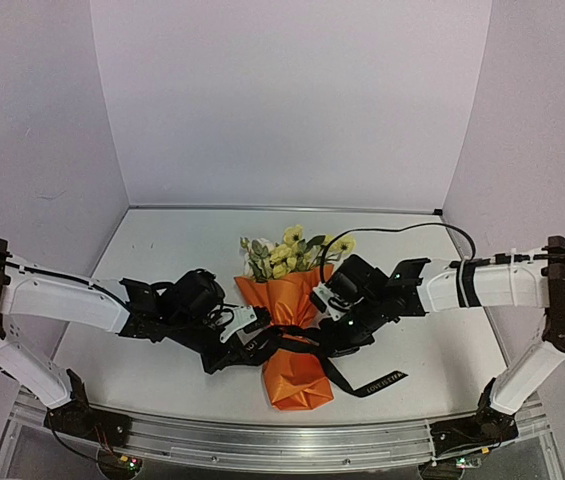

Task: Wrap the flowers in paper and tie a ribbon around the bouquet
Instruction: Cross the half-tied ribbon over the folded bouquet.

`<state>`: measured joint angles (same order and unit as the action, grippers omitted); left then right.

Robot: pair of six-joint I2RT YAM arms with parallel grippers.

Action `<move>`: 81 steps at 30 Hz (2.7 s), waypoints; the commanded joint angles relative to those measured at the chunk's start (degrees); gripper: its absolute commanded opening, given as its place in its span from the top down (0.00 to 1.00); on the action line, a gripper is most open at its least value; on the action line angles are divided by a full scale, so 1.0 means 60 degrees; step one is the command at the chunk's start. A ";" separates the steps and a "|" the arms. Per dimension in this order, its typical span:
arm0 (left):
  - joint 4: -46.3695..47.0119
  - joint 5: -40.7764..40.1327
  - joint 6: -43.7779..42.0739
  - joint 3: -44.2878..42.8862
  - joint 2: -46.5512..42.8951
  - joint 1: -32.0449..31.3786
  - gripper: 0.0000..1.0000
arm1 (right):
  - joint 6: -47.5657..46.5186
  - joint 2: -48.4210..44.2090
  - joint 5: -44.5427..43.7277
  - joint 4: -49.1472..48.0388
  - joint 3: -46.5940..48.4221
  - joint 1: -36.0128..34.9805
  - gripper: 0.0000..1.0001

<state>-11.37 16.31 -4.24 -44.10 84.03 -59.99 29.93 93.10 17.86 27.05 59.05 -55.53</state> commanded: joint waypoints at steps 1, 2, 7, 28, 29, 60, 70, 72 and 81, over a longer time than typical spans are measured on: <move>0.0509 -0.0149 0.0242 -0.0003 0.0068 0.0099 1.00 | -0.0268 -0.0333 -0.0287 0.0323 0.0085 0.0054 1.00; 0.0521 -0.0188 0.0227 -0.0014 0.0112 0.0106 1.00 | -0.0305 -0.0299 -0.0252 0.0387 0.0128 0.0054 1.00; 0.0570 -0.0352 0.0357 0.0066 0.0257 0.0304 0.97 | -0.0370 -0.0274 -0.0395 0.0492 0.0204 0.0052 1.00; 0.0798 -0.0397 -0.0389 -0.2031 -0.0579 0.1508 0.55 | -0.0451 0.0535 -0.0099 0.0780 0.1109 -0.0185 1.00; 0.0649 -0.0232 -0.0579 -0.2306 -0.0266 0.1611 0.58 | -0.0364 0.0544 -0.0171 0.0630 0.1062 -0.0206 1.00; -0.1489 0.2097 -0.2298 -0.5110 0.3717 0.1475 0.66 | 0.0577 0.0066 -0.1179 -0.1335 -0.0168 -0.0260 1.00; -0.1493 0.2130 -0.2275 -0.4998 0.3918 0.1401 0.74 | 0.0565 -0.0031 -0.1314 -0.1404 -0.0204 -0.0258 1.00; -0.1485 0.2132 -0.2269 -0.5018 0.3920 0.1401 0.81 | 0.0563 -0.0049 -0.1324 -0.1407 -0.0188 -0.0259 1.00; -0.0645 0.1855 -0.2186 -0.4531 0.3276 0.1410 0.99 | 0.0576 -0.0122 -0.1237 -0.1406 -0.0059 -0.0266 1.00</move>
<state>-19.24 28.07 -17.54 -71.86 107.22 -51.40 33.09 94.65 11.29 19.70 57.98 -56.73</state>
